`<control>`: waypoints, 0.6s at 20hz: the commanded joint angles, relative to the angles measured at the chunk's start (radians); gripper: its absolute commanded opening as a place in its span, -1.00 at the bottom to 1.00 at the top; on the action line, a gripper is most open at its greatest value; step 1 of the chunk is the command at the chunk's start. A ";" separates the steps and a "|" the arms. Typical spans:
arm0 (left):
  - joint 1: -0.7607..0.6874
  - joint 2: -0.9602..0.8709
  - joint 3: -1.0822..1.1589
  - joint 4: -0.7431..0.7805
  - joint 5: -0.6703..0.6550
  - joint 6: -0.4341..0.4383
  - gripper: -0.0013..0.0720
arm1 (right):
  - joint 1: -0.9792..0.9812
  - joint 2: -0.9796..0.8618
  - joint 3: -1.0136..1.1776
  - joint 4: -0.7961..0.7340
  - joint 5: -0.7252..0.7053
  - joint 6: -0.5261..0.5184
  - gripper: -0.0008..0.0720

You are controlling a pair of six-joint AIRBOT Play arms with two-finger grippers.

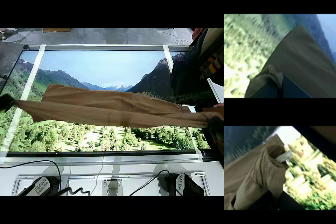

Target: Fold the clothes and pants, and hang the long-sleeved shirts on hangers.

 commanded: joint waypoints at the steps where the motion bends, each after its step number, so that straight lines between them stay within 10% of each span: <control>1: -0.154 -0.128 0.108 0.108 0.125 -0.126 -0.93 | 0.051 -0.145 0.047 0.071 -0.135 0.001 -0.91; 12: -0.307 -0.585 0.523 0.238 0.135 -0.330 -0.93 | 0.381 -0.869 0.397 0.064 -0.456 0.168 -0.91</control>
